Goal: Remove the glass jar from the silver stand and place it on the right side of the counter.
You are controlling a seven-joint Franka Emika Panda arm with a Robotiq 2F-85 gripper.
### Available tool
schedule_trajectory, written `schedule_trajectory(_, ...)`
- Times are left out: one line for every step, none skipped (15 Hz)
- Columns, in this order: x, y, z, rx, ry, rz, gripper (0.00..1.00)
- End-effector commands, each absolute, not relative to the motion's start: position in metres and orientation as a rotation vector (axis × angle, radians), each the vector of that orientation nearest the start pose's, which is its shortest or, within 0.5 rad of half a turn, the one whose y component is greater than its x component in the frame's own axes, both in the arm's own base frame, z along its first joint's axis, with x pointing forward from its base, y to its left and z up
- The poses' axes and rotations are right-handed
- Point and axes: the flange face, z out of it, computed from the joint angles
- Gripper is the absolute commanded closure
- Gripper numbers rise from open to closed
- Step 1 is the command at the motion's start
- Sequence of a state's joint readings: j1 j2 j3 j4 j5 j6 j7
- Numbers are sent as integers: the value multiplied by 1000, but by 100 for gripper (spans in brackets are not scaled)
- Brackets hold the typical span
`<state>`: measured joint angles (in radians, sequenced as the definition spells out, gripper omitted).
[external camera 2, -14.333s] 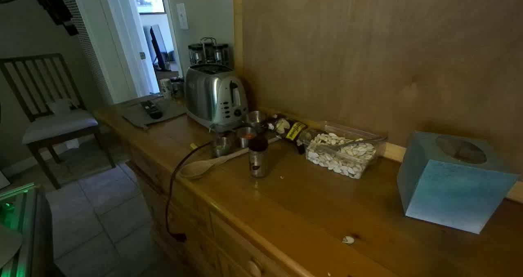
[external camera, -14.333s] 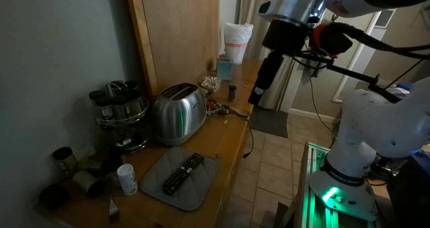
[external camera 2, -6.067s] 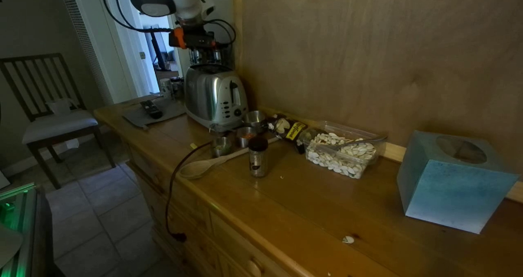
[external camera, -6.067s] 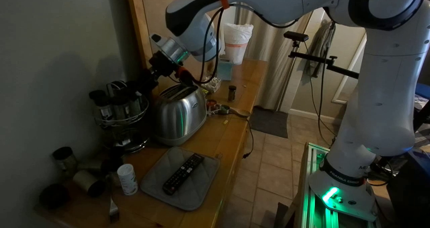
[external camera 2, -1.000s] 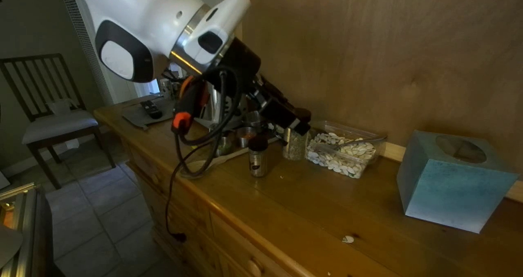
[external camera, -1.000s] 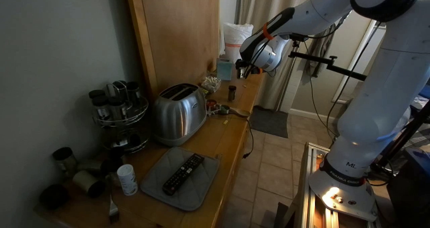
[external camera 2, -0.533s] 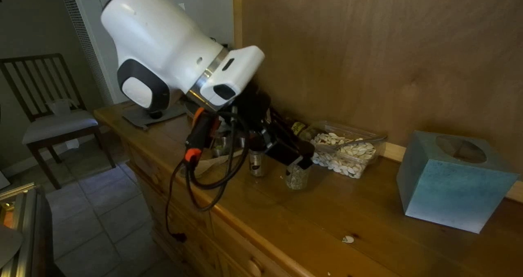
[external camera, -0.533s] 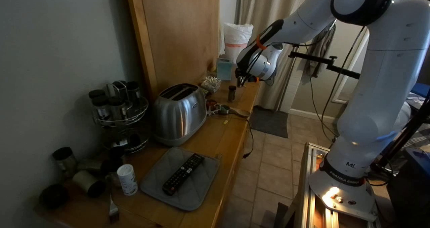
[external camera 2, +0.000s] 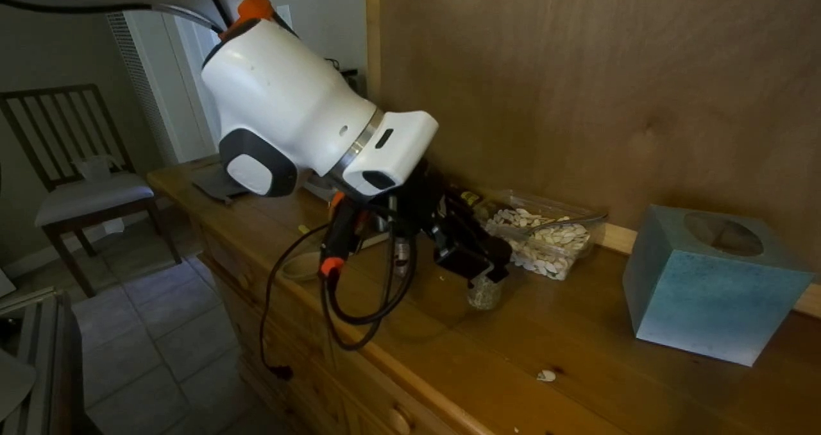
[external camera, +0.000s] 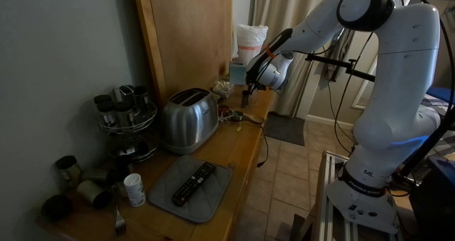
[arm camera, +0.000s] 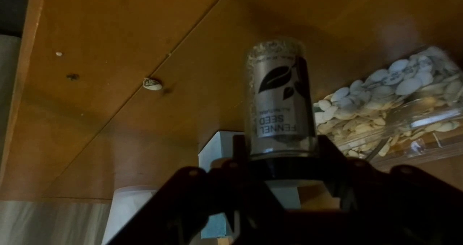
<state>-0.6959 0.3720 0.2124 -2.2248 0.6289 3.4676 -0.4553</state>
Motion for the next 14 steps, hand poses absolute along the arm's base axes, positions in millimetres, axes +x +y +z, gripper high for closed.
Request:
schedule_trajectory(486,-345,289,-2861,1183,-1374,75)
schedule_trajectory(485,-345,285,-2862,1187,-1378,75)
schedule_trajectory(484,-347,281,-2863,1191,-1380,75)
schedule_trajectory(483,-348,277,-2865,1192,-1380,75)
schedule_trajectory(482,-349,275,-2867,1193,-1383,75)
schedule_trajectory(482,-349,273,-2869,1191,-1391,75)
schedule_trajectory(481,-350,273,-2873,1196,-1405,75)
schedule_trajectory(480,-350,272,-2876,1199,-1407,25)
schedule_trajectory(480,-350,272,-2877,1197,-1413,24)
schedule_trajectory(480,-349,273,-2876,1194,-1417,20)
schedule_trajectory(481,-348,276,-2873,1189,-1414,12)
schedule_trajectory(482,-347,278,-2869,1187,-1417,4)
schedule_trajectory(483,-346,284,-2863,1183,-1416,1)
schedule_trajectory(484,-344,289,-2865,1177,-1409,0)
